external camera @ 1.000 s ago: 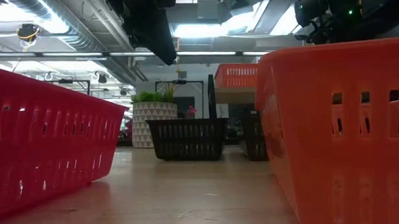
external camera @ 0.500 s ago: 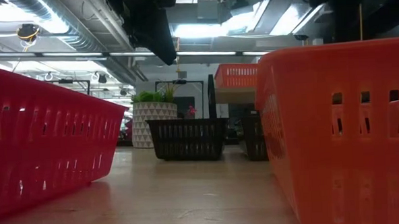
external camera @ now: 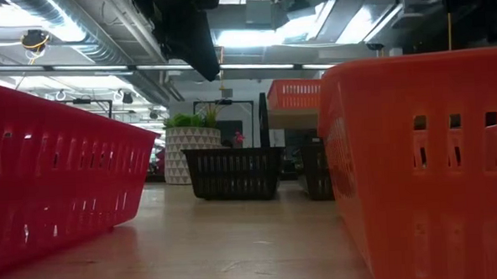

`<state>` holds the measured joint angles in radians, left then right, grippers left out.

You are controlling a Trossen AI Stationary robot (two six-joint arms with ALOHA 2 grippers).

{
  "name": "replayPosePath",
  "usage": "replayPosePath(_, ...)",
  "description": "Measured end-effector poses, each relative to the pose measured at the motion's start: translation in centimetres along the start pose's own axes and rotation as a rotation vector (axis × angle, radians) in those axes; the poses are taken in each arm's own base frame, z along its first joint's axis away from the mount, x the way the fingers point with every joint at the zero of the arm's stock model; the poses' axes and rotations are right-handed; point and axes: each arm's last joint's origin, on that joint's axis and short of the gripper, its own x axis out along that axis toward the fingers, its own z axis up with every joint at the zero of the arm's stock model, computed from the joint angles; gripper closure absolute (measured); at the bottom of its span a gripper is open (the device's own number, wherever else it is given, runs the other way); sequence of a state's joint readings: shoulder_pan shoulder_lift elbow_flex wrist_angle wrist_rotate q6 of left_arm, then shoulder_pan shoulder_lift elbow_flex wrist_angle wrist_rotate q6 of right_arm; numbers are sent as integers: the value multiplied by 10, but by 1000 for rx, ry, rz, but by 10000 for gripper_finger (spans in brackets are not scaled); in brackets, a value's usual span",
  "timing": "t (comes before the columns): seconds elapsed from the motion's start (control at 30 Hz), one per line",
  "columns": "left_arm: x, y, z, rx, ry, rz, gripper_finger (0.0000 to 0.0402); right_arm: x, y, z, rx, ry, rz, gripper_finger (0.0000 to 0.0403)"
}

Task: Stack baskets on shelf by color
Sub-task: Stack the right red bin on top of the red bin on the shelf

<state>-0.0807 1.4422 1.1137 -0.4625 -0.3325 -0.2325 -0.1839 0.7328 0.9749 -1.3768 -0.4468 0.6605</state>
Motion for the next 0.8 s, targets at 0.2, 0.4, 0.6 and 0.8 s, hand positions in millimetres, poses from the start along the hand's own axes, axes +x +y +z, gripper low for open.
replayPosePath(0.2, 0, 0, 0, 0, 0, 0, 247, 54, 8, -1, -118, 115, 198, 296)
replayPosePath(0.4, 0, 0, 0, 0, -2, 0, 247, 89, 13, -19, -96, 310, 108, 296)
replayPosePath(0.6, 0, 0, 0, -1, -4, -1, 247, 103, 48, -34, -166, 313, 242, 296)
replayPosePath(0.8, 0, 0, 0, -1, -4, -1, 247, 107, 86, -61, -246, 259, 462, 296)
